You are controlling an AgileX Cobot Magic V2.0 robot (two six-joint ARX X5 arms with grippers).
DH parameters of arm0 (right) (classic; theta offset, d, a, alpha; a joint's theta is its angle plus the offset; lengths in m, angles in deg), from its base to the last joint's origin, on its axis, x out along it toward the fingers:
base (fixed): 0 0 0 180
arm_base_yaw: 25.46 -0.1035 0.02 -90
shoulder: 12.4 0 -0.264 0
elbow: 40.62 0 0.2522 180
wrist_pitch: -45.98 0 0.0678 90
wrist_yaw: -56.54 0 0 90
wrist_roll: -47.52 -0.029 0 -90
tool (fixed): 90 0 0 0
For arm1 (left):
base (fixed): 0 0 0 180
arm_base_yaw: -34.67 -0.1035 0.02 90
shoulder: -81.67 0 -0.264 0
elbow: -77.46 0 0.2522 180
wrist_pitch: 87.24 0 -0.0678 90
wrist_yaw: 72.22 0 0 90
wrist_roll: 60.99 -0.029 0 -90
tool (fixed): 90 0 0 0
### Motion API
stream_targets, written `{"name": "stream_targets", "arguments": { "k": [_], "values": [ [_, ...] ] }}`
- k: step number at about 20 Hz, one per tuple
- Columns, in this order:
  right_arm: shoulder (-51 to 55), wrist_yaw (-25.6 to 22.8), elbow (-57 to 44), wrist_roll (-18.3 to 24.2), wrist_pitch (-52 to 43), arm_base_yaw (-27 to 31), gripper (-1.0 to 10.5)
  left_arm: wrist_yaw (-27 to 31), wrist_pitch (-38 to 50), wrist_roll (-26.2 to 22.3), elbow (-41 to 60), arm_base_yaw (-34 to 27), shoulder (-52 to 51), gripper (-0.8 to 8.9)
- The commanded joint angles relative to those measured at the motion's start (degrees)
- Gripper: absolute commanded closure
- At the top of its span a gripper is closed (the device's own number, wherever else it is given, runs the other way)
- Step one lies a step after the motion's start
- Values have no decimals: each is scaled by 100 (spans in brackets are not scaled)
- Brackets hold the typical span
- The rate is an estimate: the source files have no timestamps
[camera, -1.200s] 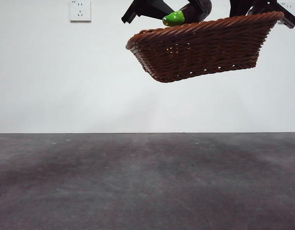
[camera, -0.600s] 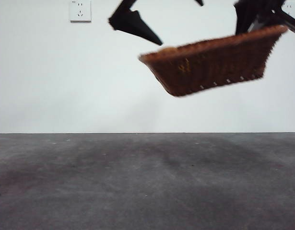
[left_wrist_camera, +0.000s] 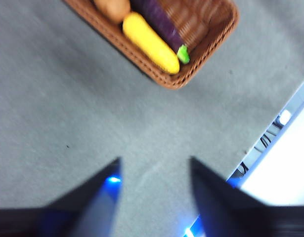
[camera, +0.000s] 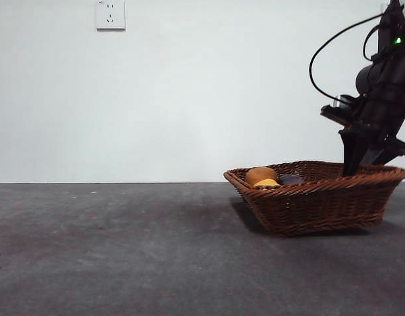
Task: Help me put the vegetables on the table into the basket
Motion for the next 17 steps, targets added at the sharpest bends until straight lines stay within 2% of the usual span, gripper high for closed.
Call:
{"name": "stream_targets", "arguments": {
  "k": [1, 5, 6, 8, 9, 12, 15, 16, 17],
  "values": [
    [-214, 37, -37, 66, -151, -13, 955, 13, 15, 68, 55, 7, -271, 822],
    [-348, 37, -37, 20, -127, -17, 937, 11, 13, 245, 57, 9, -723, 822],
    [-348, 39, -37, 17, -131, -17, 839, 11, 13, 313, 57, 9, -824, 822],
    [-337, 37, -37, -44, -63, -17, 561, 15, 13, 391, 66, 7, -1012, 822],
    [-299, 42, -37, -48, 4, -17, 529, 17, 13, 407, 125, 7, -1139, 822],
    [177, -192, -37, -92, 184, -28, 533, 216, 13, 750, 927, 7, -1707, 822],
    [1202, -271, -37, -151, 450, -87, 539, 393, 15, 1309, 2463, 13, -2540, 822],
    [1641, -293, -37, -157, 466, -140, 558, 531, 20, 1652, 2942, 15, -2813, 822],
    [2116, -369, -37, -153, 468, -243, 677, 658, 37, 1987, 3364, 31, -3067, 822]
  ]
}}
